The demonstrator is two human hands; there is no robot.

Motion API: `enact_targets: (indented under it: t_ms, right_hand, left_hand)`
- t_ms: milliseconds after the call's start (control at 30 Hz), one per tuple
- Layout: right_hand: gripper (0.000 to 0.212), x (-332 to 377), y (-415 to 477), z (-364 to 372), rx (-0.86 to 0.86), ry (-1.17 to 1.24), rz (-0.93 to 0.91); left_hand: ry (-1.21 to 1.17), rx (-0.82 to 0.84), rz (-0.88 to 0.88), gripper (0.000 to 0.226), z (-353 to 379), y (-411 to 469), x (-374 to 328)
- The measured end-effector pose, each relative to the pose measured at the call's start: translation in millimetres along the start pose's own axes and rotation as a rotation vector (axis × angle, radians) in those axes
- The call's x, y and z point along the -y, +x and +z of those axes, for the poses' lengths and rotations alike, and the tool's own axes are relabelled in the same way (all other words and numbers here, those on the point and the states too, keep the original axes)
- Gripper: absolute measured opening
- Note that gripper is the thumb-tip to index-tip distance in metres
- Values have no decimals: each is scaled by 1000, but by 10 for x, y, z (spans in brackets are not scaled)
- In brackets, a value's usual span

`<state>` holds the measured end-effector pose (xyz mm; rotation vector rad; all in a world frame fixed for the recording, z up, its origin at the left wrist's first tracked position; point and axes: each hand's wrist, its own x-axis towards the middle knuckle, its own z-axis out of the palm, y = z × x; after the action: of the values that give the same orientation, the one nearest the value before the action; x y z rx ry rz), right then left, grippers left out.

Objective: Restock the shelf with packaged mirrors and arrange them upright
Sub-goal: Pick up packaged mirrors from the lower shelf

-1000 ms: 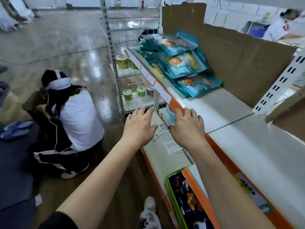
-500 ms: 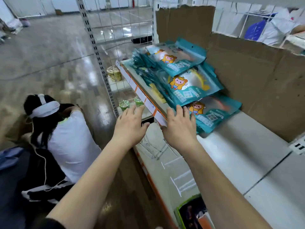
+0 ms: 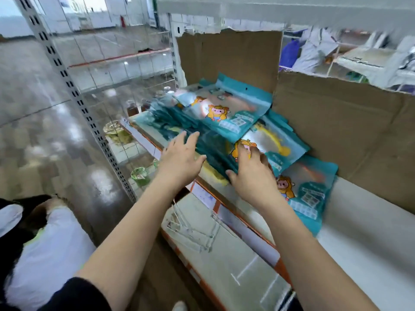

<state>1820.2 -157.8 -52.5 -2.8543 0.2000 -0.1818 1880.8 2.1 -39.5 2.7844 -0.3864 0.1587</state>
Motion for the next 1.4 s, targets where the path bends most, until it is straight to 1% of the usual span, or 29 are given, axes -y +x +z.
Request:
enact_targets:
  t_ms: [100,233,333,400,467,533,633,700,733,867,967,1033,1100,1200,1267,1333,1400]
  right_hand:
    - [65,109,314,62,-24,24,88]
    - [66,172,827,-34,-80,135,270]
    - [65,175,1116,-54,-73,104,407]
    - [63,204,1223,-31,-65,88,486]
    - [61,252,1324,-29,-77,134,542]
    - [59,300,1436,-40,-113,185,575]
    - [56,348,1558,-56,-184,214,603]
    - [57,345,1621,-72,-224,251,628]
    - [58,330,1655,-77,-239,278,643]
    - [66,296,1773,-68,-251,380,710]
    - [71,291,1851,-59,-305,463,739]
    - [70,248,1905,-90,-356,563,742]
    - [69,189,1917,-124,-401,682,746]
    - [61,114,1874,-154,-384,840,780]
    - [49,80,1877,-176,-347,974,784]
    - [38,65,1914,-173,-310,1025,755]
    - [27,79,1939,-121,-298,1046,731]
  left_hand:
    - [-5,31,71,60,-37,496,210]
    - [-12,-29,193,54,-184,1270,350]
    - [-29,-14,265,50,-193,1781,442]
    - [-41,9,289,48,-190,2063,496]
    - [-47,22,279,49,-229,2371,526]
    - [-37,68,290,53,-269,2711,528]
    - [-3,232,334,65,-225,3103,462]
    - [48,308,332,66,-146,3227,374]
    - [73,312,332,63,-106,3252,332]
    - [86,240,303,48,62,3269,285]
    - [-41,196,207,46,108,3315,270]
    - [-132,169,147,50,88,3377,229]
    - [-203,166,125,49,83,3430,203]
    - [-331,220,107,47,123,3449,191]
    - [-396,239,95,44,139,3441,181]
    - [-460,211,84,38,119,3409,162]
    - [-531,185,68,39,103,3356,171]
